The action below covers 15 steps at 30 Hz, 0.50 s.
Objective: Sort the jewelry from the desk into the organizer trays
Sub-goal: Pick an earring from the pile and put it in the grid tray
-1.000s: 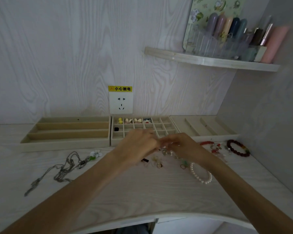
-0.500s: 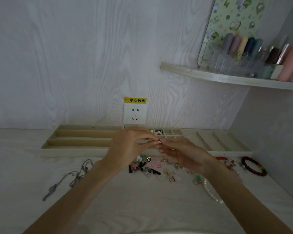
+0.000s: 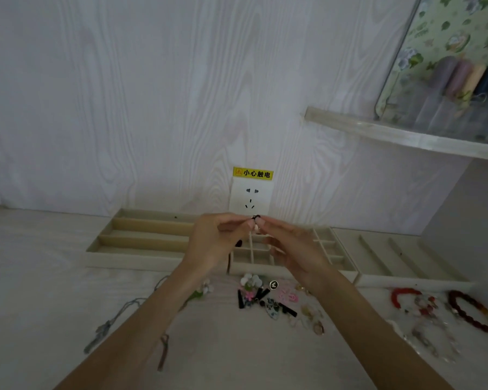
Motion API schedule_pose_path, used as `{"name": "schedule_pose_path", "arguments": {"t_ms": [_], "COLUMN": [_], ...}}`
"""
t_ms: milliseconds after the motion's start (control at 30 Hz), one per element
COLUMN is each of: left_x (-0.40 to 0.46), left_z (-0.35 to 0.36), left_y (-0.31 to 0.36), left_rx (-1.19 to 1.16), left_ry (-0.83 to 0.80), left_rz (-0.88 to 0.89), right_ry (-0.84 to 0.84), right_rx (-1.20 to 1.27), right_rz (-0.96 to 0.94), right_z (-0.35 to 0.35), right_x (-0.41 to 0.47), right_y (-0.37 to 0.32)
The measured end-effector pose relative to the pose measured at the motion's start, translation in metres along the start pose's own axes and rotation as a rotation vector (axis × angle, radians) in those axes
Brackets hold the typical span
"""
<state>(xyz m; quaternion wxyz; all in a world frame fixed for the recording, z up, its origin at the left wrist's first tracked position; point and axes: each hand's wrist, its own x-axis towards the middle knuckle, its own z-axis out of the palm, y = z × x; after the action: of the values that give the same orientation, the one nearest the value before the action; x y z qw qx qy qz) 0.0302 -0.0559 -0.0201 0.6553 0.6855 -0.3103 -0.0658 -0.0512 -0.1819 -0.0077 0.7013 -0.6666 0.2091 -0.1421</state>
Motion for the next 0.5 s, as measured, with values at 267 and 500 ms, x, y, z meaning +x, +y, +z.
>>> {"name": "schedule_pose_path", "arguments": {"t_ms": [267, 500], "left_x": [0.035, 0.053], "left_z": [-0.026, -0.011], "left_y": [0.004, -0.007], "left_rx": [0.924, 1.071], "left_ry": [-0.133, -0.278], "left_rz": [0.169, 0.193], "right_ry": [0.029, -0.038], "right_rx": [-0.637, -1.025], "right_rz": [-0.377, -0.374], "right_z": [-0.012, -0.011], "right_x": [0.030, 0.051], "right_y": [-0.010, -0.006]}}
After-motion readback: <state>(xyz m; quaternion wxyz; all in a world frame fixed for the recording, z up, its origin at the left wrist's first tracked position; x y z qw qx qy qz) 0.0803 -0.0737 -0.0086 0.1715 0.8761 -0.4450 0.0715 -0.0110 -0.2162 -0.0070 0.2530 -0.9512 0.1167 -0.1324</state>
